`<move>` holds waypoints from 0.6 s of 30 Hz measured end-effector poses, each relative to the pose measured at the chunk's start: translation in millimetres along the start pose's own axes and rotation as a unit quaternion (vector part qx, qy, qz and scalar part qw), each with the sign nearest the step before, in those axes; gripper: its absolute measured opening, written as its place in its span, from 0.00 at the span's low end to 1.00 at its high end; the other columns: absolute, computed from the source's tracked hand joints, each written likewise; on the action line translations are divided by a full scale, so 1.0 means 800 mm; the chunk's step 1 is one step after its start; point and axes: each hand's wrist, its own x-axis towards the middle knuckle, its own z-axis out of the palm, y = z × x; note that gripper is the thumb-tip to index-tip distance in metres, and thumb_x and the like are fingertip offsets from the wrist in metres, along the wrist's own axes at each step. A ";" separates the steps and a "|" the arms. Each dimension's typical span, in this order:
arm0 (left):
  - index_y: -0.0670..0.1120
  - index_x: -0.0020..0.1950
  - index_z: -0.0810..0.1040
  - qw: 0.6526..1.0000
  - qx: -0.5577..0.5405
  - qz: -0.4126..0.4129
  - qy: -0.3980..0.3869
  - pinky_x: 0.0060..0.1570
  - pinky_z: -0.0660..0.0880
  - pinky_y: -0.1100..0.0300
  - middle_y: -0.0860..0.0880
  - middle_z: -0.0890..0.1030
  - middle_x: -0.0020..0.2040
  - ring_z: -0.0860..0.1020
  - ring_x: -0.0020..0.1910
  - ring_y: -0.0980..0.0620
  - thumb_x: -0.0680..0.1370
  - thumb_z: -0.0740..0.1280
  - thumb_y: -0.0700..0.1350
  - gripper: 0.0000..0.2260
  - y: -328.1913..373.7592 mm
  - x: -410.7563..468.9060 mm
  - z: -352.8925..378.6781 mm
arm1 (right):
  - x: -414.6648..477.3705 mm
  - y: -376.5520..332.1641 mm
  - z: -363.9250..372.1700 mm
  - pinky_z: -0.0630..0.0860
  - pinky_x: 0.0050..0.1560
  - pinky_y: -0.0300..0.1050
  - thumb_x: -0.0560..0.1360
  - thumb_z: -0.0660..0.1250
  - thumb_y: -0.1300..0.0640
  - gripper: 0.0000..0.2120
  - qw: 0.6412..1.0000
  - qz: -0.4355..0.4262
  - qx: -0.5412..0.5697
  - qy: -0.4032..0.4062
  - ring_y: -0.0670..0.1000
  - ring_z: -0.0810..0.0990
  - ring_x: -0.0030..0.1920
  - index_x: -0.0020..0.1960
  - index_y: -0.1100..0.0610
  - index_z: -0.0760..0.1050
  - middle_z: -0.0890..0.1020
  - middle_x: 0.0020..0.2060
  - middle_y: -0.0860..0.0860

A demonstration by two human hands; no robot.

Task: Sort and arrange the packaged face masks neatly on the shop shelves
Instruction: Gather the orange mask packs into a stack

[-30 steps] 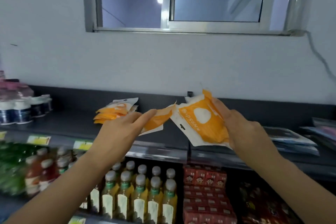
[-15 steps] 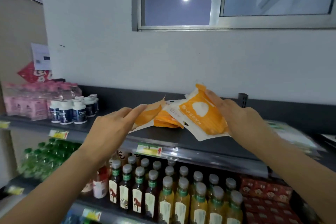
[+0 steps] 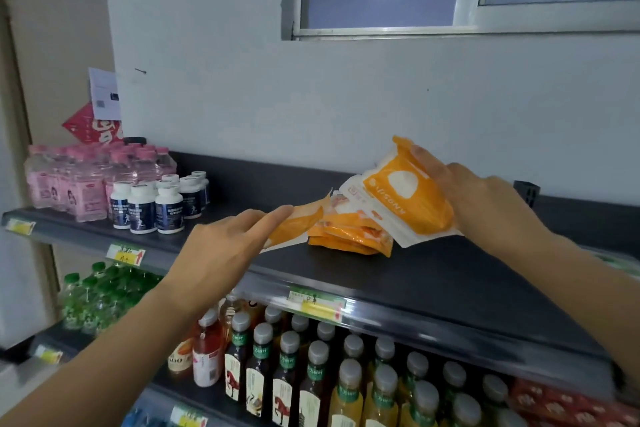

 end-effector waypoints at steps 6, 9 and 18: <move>0.48 0.68 0.68 1.000 0.005 0.017 0.017 0.18 0.70 0.58 0.47 0.80 0.49 0.78 0.33 0.47 0.59 0.76 0.31 0.40 0.002 0.055 0.056 | 0.039 0.051 0.054 0.72 0.29 0.48 0.72 0.64 0.69 0.53 1.000 0.018 -0.002 0.008 0.54 0.69 0.27 0.70 0.42 0.25 0.75 0.48 0.57; 0.48 0.68 0.67 0.998 -0.012 0.014 0.056 0.19 0.71 0.56 0.46 0.80 0.46 0.77 0.32 0.46 0.63 0.76 0.32 0.37 -0.004 0.088 0.074 | 0.052 0.069 0.075 0.71 0.32 0.47 0.75 0.61 0.67 0.49 0.999 0.029 -0.012 -0.004 0.54 0.72 0.32 0.67 0.44 0.21 0.73 0.51 0.55; 0.50 0.67 0.66 0.977 -0.028 0.027 0.211 0.24 0.75 0.51 0.44 0.81 0.48 0.81 0.38 0.42 0.73 0.67 0.33 0.26 -0.011 0.137 0.132 | 0.080 0.099 0.117 0.67 0.24 0.46 0.68 0.65 0.74 0.49 0.998 0.022 0.041 0.033 0.55 0.64 0.22 0.72 0.42 0.41 0.75 0.41 0.61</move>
